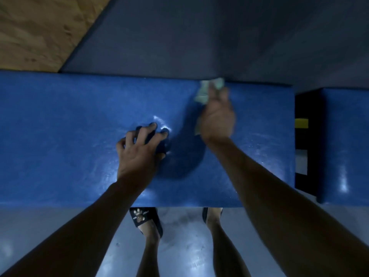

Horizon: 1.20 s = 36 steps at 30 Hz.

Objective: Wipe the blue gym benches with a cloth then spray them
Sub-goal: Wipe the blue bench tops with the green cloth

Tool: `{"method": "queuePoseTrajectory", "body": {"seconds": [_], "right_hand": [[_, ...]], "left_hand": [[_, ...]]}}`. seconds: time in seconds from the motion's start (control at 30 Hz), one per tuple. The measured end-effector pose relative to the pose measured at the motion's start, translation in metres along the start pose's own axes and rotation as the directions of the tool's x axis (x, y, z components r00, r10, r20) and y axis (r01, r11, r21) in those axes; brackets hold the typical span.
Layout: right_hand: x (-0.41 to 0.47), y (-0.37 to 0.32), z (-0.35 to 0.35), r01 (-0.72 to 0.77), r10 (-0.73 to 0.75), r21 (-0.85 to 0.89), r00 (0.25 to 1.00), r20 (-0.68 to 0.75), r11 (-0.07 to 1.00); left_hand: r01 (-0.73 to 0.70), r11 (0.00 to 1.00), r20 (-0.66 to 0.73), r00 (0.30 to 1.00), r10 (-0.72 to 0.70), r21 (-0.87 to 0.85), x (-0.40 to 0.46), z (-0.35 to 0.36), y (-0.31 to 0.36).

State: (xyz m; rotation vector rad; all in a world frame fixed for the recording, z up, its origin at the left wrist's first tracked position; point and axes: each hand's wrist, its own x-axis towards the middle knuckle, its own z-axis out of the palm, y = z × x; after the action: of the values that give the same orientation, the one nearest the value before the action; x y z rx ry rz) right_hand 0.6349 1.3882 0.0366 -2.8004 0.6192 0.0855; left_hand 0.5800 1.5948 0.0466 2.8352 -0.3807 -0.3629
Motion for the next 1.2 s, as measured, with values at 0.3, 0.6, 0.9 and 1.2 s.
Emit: {"method": "queuePoseTrajectory", "body": {"seconds": [0.3,0.6,0.9,1.2], "right_hand": [[0.038,0.046,-0.023,0.47,-0.452,-0.14,0.88,0.146,0.871],[0.008,0.042,-0.012,-0.159,0.166,0.087,0.983,-0.077,0.983],[0.003,-0.063,0.009,0.4,-0.395,-0.117,0.917,0.06,0.909],[0.005,0.019,-0.029,-0.099,0.101,-0.084,0.995,0.02,0.992]], "left_hand": [[-0.011,0.999,-0.014,1.0,0.012,0.035,0.001,0.003,-0.003],[-0.051,0.999,-0.077,0.996,0.052,0.016,-0.001,0.007,-0.005],[-0.132,0.986,-0.073,0.99,0.125,-0.1,0.003,-0.011,-0.032],[0.102,0.994,0.003,0.995,-0.102,-0.024,0.003,-0.048,-0.143]]}}
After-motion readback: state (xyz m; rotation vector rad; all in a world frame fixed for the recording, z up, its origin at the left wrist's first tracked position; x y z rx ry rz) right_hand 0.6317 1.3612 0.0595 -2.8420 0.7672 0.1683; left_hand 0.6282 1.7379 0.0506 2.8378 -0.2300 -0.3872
